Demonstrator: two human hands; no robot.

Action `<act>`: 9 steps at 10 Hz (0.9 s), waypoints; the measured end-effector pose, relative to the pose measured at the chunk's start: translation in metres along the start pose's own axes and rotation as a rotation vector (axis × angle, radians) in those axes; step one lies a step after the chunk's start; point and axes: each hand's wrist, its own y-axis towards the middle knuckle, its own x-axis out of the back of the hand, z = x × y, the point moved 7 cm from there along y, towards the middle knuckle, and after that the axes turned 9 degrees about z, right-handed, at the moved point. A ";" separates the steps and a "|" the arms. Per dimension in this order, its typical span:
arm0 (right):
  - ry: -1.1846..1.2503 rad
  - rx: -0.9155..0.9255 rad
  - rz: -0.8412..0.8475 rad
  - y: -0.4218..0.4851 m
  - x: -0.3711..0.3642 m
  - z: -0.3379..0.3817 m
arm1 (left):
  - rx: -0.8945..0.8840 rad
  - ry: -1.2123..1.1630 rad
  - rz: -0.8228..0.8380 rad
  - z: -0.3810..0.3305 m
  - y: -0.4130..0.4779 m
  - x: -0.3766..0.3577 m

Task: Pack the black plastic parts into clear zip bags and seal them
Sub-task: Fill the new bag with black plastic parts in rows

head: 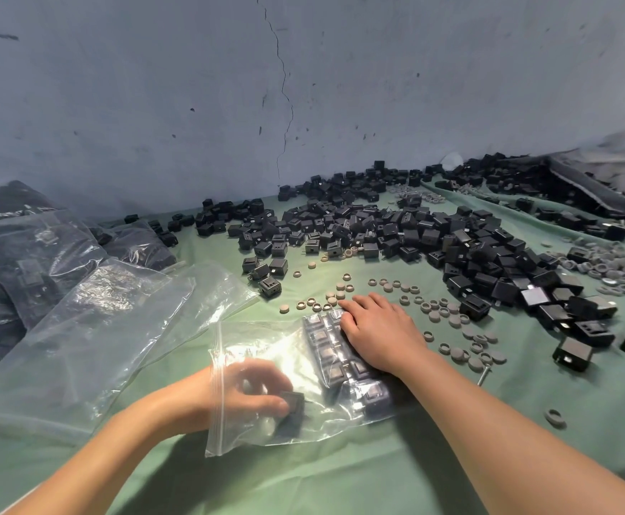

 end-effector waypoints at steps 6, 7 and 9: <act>-0.003 -0.003 -0.001 -0.002 0.002 0.002 | -0.157 0.081 0.082 -0.034 0.014 -0.020; -0.010 -0.005 0.003 -0.002 0.002 0.002 | -0.188 0.135 0.114 -0.038 0.016 -0.020; -0.013 -0.007 0.005 -0.002 0.002 0.002 | -0.201 0.179 0.161 -0.037 0.018 -0.020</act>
